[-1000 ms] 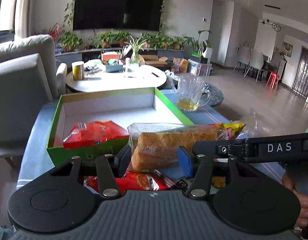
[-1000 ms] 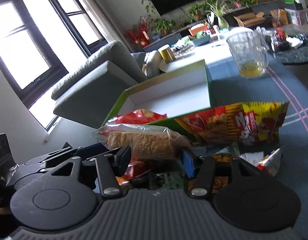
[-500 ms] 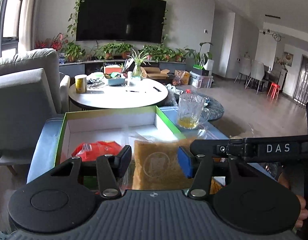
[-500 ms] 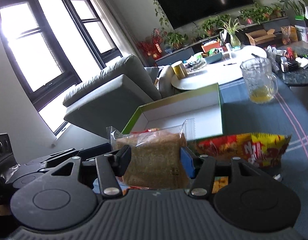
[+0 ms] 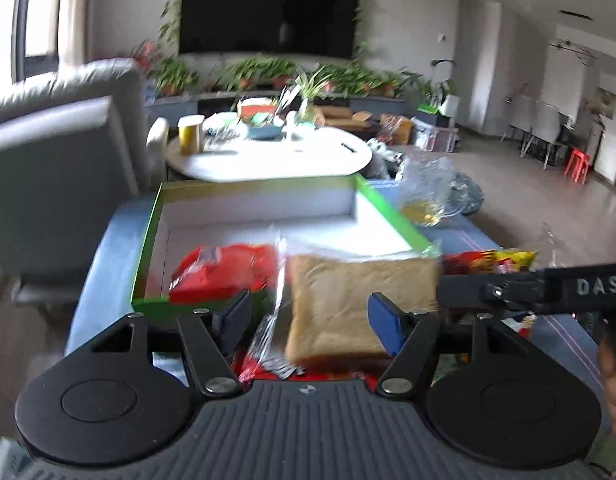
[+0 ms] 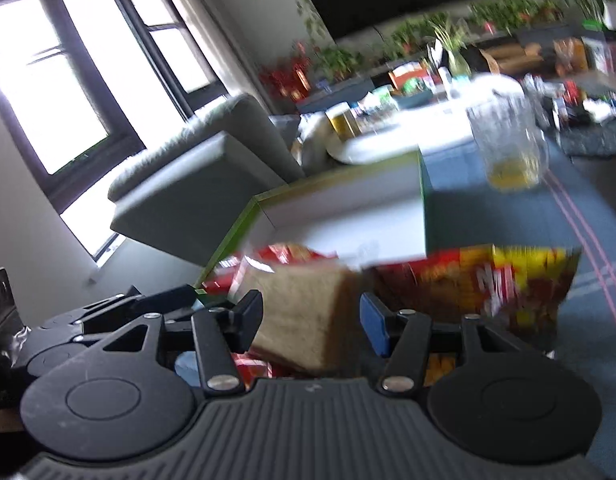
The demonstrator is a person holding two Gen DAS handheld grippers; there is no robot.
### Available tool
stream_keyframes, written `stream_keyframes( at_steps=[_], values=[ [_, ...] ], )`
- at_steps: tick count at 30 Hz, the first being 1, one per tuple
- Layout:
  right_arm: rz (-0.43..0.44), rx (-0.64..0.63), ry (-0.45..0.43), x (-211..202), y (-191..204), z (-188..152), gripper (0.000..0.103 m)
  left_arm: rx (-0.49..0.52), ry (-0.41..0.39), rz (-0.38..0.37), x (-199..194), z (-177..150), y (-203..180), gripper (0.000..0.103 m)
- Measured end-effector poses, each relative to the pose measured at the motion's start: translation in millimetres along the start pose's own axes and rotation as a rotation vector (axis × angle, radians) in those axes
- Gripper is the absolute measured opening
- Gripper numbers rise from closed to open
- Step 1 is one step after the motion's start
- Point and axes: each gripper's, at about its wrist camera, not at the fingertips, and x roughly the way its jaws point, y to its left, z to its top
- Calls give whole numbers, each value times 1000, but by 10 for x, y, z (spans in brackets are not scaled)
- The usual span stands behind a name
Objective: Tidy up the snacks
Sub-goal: 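Lift the bagged bread with both tools and carry it over the green box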
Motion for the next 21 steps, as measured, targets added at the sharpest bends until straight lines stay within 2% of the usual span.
stream_keyframes(
  at_steps=[4, 9, 14, 15, 21],
  values=[
    [-14, 23, 24, 118, 11, -9, 72, -55, 28, -19, 154, -5, 146, 62],
    [-28, 53, 46, 220, -7, -29, 72, -65, 47, -48, 271, -18, 199, 62],
    [-21, 63, 65, 317, -10, -38, 72, -35, 41, -79, 254, -69, 134, 61],
    [-21, 61, 65, 323, -4, -38, 72, -35, 36, -88, 239, -72, 128, 56],
    [-4, 32, 24, 216, 115, -5, 72, -37, 9, -127, 85, -27, 71, 53]
  ],
)
